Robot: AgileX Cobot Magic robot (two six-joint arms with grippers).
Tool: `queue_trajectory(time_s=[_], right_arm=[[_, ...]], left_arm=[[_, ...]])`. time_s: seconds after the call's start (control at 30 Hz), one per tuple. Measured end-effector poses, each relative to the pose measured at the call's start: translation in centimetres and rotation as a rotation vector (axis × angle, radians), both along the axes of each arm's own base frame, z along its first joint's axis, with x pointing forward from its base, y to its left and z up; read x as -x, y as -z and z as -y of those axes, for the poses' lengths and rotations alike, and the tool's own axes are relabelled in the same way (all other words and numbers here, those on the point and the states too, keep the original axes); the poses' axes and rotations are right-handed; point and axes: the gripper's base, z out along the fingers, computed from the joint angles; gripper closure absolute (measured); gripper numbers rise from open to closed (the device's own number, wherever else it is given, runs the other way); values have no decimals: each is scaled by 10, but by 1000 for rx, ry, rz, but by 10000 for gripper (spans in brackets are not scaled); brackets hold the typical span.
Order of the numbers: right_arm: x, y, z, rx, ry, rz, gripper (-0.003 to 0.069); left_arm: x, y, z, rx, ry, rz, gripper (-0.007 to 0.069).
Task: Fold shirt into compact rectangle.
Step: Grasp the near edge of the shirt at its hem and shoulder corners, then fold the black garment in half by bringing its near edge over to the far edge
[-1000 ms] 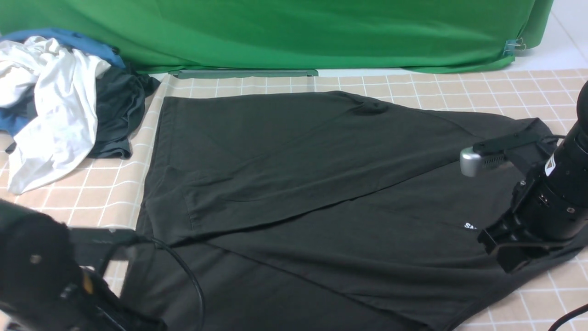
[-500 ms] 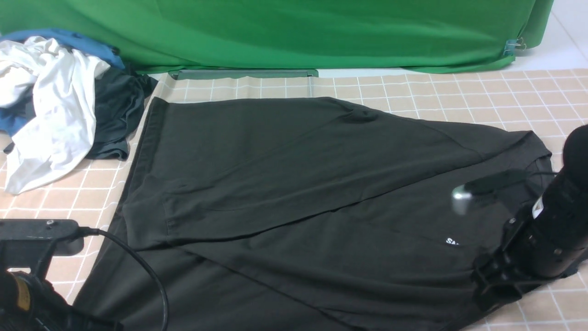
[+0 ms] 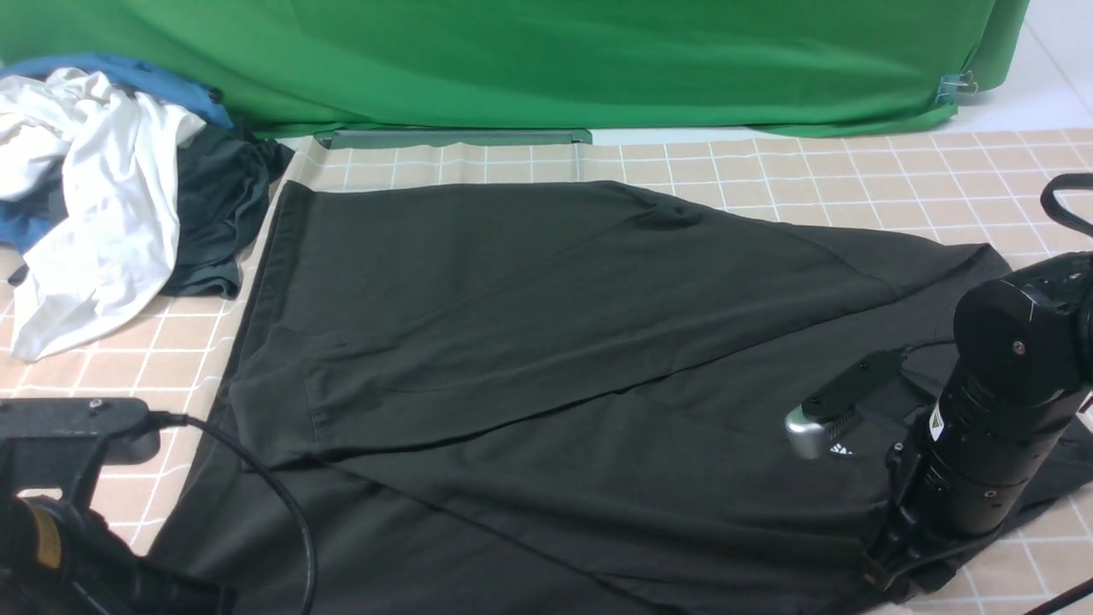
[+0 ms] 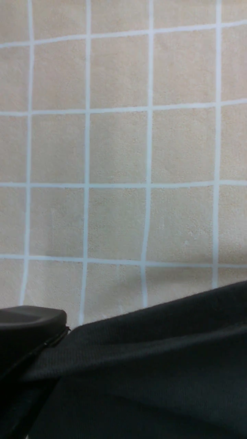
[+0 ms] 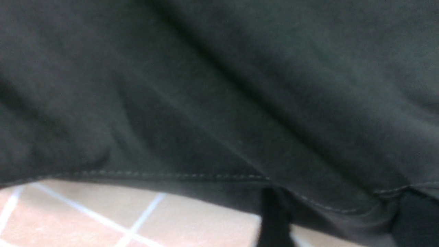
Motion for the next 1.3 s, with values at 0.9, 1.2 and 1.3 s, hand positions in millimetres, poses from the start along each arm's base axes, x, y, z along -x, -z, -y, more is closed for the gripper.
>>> queue_trajectory(time_s=[0.9,1.2,1.3], right_arm=[[-86,-114,17,-97,90,377,597],[-184,-97,12,-103,116,435,598],[-210,-86,9,-105,112,457,598]], left_arm=[[-177,-93,-29,204,-311,350,590],[-295,-50,-58,260,-379,323,590],[-320,-33,-61,263,-380,308,590]])
